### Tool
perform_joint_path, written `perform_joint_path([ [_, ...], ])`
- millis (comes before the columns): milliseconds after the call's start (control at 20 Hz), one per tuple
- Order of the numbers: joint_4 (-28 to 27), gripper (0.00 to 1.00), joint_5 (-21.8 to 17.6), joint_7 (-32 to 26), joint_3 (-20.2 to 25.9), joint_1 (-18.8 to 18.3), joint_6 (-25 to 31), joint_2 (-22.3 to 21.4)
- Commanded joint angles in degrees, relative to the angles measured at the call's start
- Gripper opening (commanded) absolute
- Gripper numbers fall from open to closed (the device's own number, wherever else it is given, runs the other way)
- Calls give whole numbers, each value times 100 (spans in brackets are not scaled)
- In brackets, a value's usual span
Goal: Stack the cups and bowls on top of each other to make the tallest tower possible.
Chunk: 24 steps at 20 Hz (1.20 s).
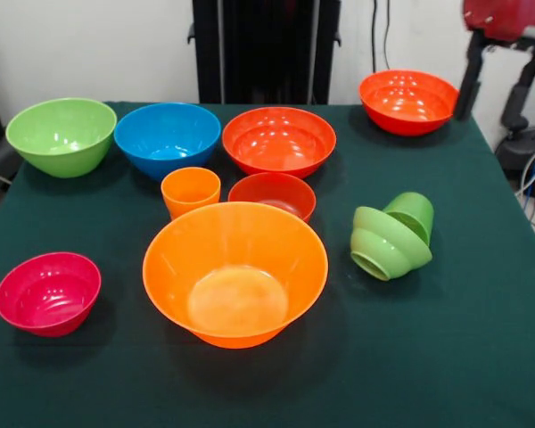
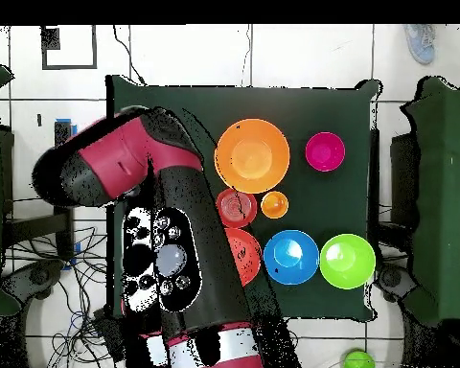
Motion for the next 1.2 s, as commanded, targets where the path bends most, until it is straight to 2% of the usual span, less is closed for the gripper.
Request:
perform_joint_path([
  [50, 810, 100, -436, 805, -530, -226, -751, 543],
  [150, 805, 100, -442, 746, -601, -237, -939, 667],
  [400, 713, 100, -409, 627, -834, -154, -1002, 960],
  [750, 453, 100, -286, 524, -988, -57, -1080, 1636],
  [1200, 79, 100, -373, 918, -1473, 408, -1626, 2500],
])
